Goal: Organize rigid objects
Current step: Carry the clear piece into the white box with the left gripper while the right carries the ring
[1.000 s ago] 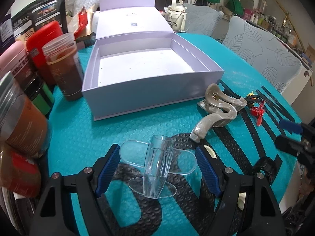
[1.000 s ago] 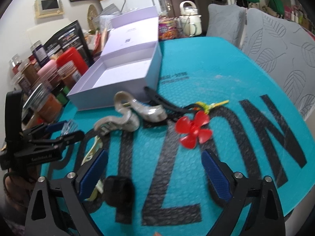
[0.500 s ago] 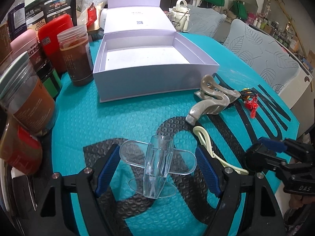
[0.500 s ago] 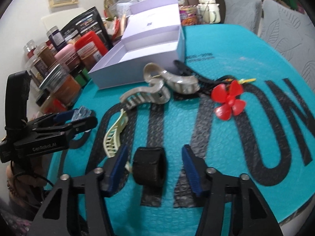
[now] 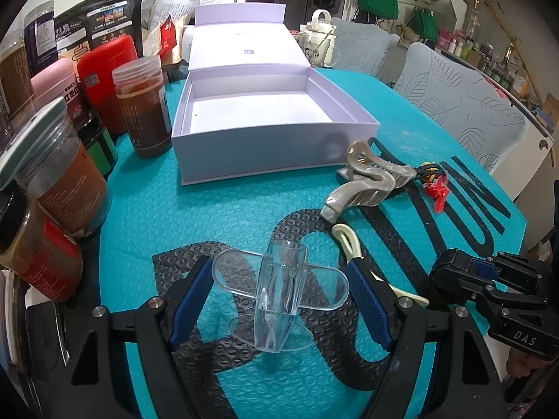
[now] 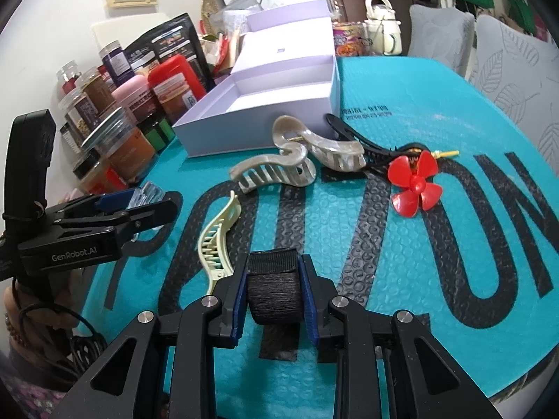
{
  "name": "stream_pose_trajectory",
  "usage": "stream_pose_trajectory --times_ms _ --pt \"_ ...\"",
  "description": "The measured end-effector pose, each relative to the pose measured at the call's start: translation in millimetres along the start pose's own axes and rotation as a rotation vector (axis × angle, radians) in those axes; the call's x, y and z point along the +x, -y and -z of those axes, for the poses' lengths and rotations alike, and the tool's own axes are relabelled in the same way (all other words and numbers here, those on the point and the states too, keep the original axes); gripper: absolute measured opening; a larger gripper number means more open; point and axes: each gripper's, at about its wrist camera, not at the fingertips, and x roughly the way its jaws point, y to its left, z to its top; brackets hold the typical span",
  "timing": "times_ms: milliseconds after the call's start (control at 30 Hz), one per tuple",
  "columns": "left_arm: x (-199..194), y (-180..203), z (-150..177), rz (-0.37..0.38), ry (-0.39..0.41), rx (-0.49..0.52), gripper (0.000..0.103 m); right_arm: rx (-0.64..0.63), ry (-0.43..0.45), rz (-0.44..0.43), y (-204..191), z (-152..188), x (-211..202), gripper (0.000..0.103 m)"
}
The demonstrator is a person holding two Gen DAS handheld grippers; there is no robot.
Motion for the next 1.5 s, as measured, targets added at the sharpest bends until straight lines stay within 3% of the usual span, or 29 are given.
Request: stream_pose_trajectory --times_ms 567,1033,1500 --pt "-36 10 -17 -0.022 0.111 -0.010 0.078 -0.097 0.059 -0.061 -13 -27 -20 0.027" --pt "-48 13 -70 -0.034 0.219 0.010 0.078 -0.163 0.127 -0.098 -11 -72 -25 0.027" --pt "-36 12 -117 -0.037 0.254 0.043 0.078 -0.216 0.159 -0.059 -7 -114 -14 0.027"
